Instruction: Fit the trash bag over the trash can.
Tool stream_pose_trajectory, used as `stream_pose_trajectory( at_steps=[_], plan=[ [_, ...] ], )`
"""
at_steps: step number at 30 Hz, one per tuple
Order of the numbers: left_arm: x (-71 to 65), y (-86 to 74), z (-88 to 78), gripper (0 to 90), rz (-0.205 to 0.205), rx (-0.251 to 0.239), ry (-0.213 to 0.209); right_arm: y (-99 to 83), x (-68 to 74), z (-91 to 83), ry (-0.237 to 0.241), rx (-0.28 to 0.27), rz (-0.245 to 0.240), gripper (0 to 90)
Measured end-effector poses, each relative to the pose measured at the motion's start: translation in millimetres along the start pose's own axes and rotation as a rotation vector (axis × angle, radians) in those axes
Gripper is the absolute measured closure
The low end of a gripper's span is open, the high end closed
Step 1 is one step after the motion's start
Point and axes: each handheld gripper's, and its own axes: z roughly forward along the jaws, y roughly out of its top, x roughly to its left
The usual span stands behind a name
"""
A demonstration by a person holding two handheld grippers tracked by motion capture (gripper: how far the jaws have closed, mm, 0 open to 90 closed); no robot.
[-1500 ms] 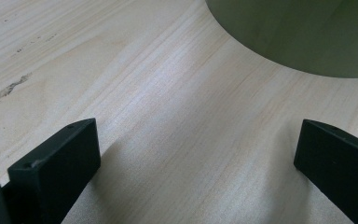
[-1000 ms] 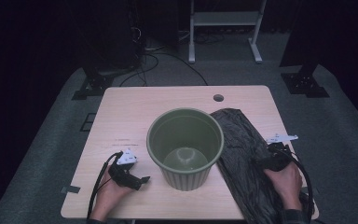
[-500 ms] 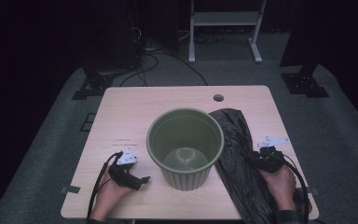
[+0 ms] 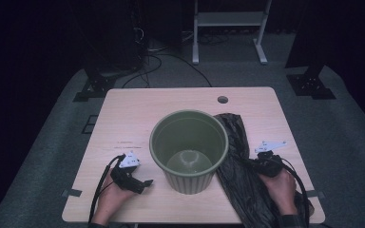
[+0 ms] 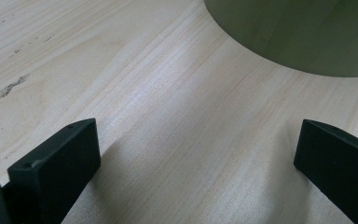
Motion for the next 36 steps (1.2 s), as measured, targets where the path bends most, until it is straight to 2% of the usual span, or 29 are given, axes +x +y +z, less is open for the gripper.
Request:
stream_pose_trajectory(
  at_steps=[5,8,9,10,11,12,15,17,22,27,30,33,35,36],
  plan=[
    [0.0,0.0,0.0,0.0,0.000,0.000,0.000,8.0,14.7,8.1,0.030,0.010,-0.043,88.0],
    [0.0,0.0,0.0,0.0,0.000,0.000,0.000,10.7,18.8,11.2,0.043,0.012,-0.060,87.7],
    [0.0,0.0,0.0,0.0,0.000,0.000,0.000,14.3,22.8,14.0,0.052,0.019,-0.080,84.6],
    [0.0,0.0,0.0,0.0,0.000,0.000,0.000,14.3,22.8,14.0,0.052,0.019,-0.080,84.6],
    [0.0,0.0,0.0,0.0,0.000,0.000,0.000,17.2,25.2,16.5,0.075,0.023,-0.083,77.8],
    [0.0,0.0,0.0,0.0,0.000,0.000,0.000,17.2,25.2,16.5,0.075,0.023,-0.083,77.8],
    [0.0,0.0,0.0,0.0,0.000,0.000,0.000,19.8,24.7,19.2,0.117,0.012,-0.049,57.7],
    [0.0,0.0,0.0,0.0,0.000,0.000,0.000,21.8,25.2,19.4,0.144,0.003,-0.034,48.0],
    [0.0,0.0,0.0,0.0,0.000,0.000,0.000,25.8,28.0,20.3,0.192,-0.026,0.010,31.7],
    [0.0,0.0,0.0,0.0,0.000,0.000,0.000,29.6,34.8,26.2,0.173,-0.027,0.008,19.3],
    [0.0,0.0,0.0,0.0,0.000,0.000,0.000,32.0,41.3,32.2,0.156,-0.012,-0.010,17.8],
    [-0.1,0.0,0.0,0.0,0.000,0.000,-0.001,33.1,47.2,38.1,0.125,0.016,-0.048,18.2],
    [-0.1,0.0,0.0,0.0,0.001,0.000,-0.001,33.4,52.0,39.7,0.082,0.018,-0.078,23.7],
    [-0.1,0.0,0.0,0.0,0.001,0.000,-0.001,33.5,54.7,39.6,0.048,0.020,-0.106,30.2]
  ],
)
